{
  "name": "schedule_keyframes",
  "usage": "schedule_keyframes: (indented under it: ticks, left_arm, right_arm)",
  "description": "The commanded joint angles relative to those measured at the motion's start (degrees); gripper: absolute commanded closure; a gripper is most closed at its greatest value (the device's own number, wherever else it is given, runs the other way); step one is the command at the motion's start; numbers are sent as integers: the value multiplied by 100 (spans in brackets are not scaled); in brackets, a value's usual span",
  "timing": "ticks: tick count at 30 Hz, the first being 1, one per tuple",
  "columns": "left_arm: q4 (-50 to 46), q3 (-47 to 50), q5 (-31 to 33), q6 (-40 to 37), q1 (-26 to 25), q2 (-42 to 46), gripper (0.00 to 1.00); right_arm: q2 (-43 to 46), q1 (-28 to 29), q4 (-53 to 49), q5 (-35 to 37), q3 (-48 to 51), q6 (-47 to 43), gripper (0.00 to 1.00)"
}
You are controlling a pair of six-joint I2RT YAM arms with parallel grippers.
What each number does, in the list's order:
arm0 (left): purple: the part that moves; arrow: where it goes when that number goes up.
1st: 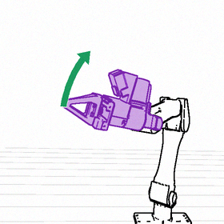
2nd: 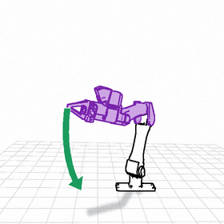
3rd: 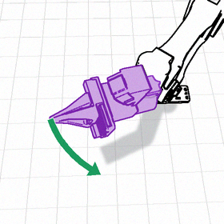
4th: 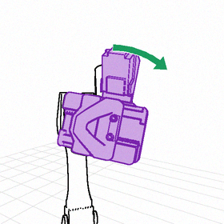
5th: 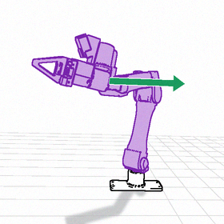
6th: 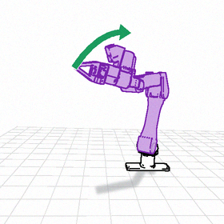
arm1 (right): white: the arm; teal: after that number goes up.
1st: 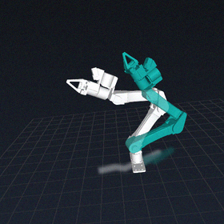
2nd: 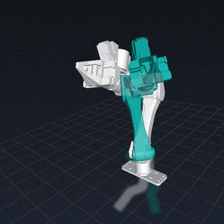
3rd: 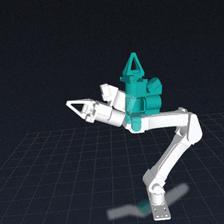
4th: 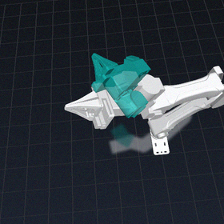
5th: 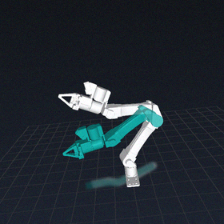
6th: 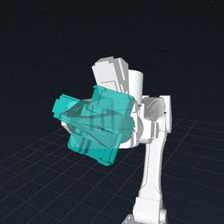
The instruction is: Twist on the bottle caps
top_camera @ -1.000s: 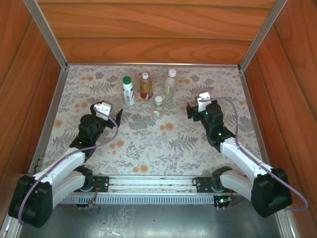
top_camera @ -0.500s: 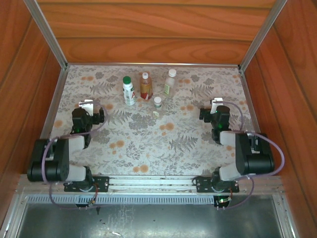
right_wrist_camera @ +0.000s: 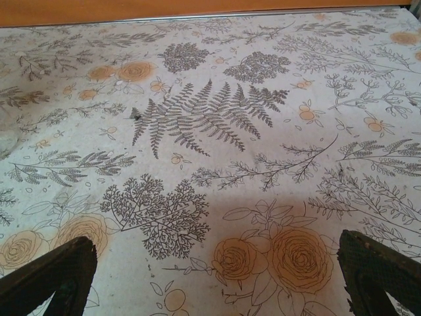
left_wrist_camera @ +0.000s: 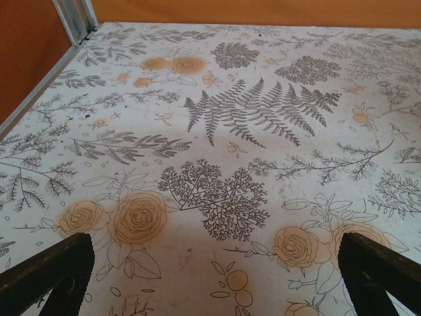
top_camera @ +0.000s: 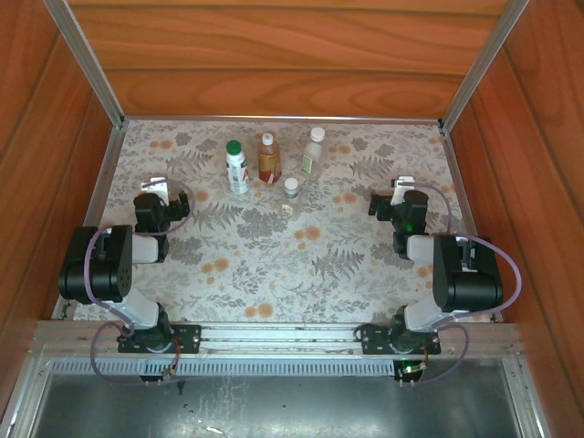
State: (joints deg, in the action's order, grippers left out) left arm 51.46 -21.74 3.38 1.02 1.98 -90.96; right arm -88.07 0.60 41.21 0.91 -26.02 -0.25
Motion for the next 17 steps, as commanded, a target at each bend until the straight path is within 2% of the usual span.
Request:
schedule_keyframes:
  ticks: [1, 17]
  left_arm:
    - [111, -72, -18, 13, 10, 22, 0]
    - [55, -81, -68, -21, -10, 28, 0]
  right_arm:
    - [56, -34, 7, -100, -70, 69, 0]
    - [62, -35, -2, -99, -70, 60, 0]
